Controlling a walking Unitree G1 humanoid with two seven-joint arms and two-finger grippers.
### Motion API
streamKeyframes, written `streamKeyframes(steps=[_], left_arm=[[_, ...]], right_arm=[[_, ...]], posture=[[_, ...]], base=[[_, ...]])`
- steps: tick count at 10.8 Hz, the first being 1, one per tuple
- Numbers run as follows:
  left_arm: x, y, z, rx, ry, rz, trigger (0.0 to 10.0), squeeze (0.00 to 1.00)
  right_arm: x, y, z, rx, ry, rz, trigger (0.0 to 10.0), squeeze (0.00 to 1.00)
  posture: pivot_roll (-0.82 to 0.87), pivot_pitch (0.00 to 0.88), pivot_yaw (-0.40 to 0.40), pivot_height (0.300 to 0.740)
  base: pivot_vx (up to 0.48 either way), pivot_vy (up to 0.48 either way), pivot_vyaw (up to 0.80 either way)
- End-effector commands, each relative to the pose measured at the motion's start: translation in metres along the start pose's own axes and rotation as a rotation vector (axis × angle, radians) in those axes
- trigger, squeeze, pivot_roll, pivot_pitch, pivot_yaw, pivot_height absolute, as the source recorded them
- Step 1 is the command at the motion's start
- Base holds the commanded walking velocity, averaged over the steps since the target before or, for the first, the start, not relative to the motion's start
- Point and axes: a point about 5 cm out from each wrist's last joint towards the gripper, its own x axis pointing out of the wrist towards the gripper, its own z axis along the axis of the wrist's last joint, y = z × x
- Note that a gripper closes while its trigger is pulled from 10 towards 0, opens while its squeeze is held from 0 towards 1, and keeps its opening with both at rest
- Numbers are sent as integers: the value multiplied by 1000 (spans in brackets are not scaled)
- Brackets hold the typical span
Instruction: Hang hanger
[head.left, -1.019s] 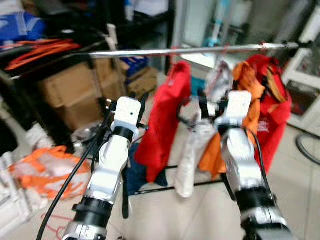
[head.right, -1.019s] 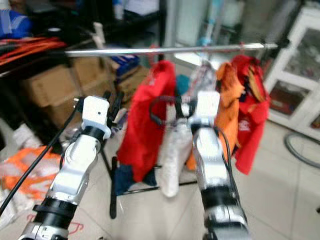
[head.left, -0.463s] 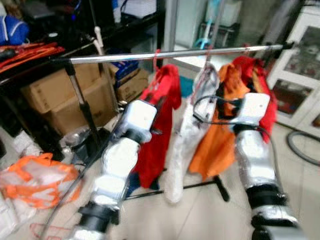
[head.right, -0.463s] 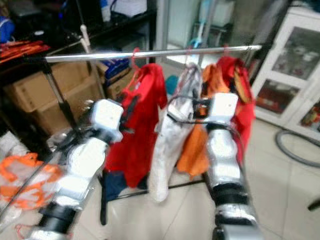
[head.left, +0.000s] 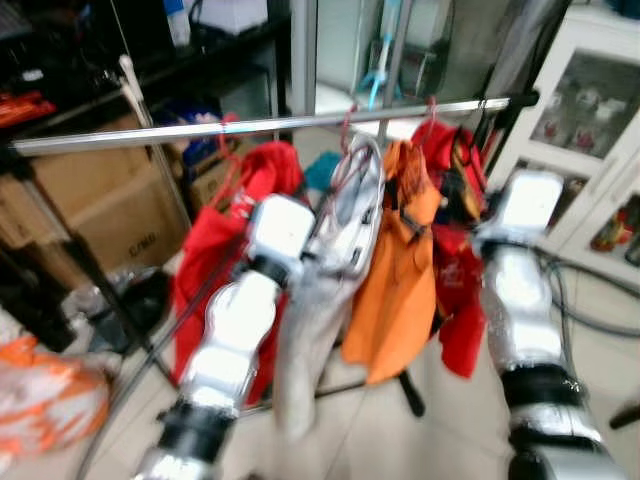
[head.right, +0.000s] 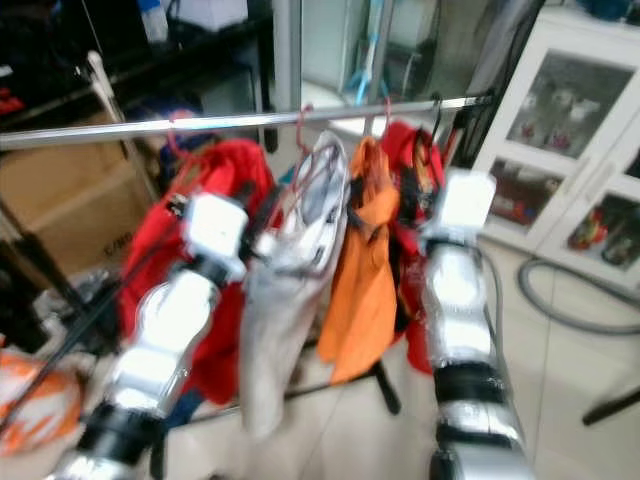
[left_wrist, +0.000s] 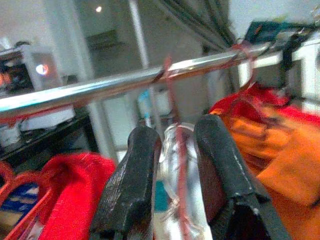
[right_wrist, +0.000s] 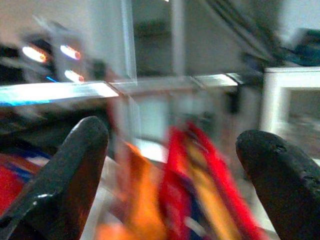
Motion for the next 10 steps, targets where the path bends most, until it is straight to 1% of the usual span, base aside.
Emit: streamKeyframes(steps=[1, 2, 3, 4, 6, 7, 8, 9, 10], left_arm=[[4, -5, 7, -15, -31, -1, 10000, 0], [5, -5, 10, -11, -48, 2, 10000, 0], [4, -6, 12, -28, -59, 13, 10000, 0], [3, -6, 13, -50, -64, 13, 10000, 0], [2, -7, 9, -46, -32, 21, 10000, 0], [1, -5, 8, -50, -27, 32, 10000, 0], [0, -5, 8, -49, -25, 37, 10000, 0], [-6, -2, 6, -41, -6, 46, 10000, 0], [-11, -1, 5, -45, 0, 47, 10000, 0]], right_arm=[[9, -8, 21, 2, -62, -7, 10000, 0], [18, -8, 35, -3, -97, 16, 10000, 0], [25, -11, 40, -16, -90, 23, 10000, 0], [33, -12, 39, -33, -30, 53, 10000, 0], [46, -4, 26, -35, 99, 138, 10000, 0], [48, 3, 17, -44, 145, 167, 10000, 0], [49, 4, 14, -57, 157, 171, 10000, 0], [46, 12, 2, -13, 199, 178, 10000, 0], [44, 21, -12, 10, 246, 186, 10000, 0]], posture=[[-52, 0, 6, 740], [-48, 0, 2, 740], [-44, 0, -1, 740], [-40, 0, -4, 740], [-27, 0, -13, 740], [-17, 0, -18, 740], [-13, 0, -20, 740], [16, 0, -37, 740], [48, 0, -46, 740]], base=[[322, -352, 0], [341, -334, 0], [424, 0, 0], [0, 0, 0], [0, 0, 0], [0, 0, 0], [0, 0, 0], [0, 0, 0], [0, 0, 0]])
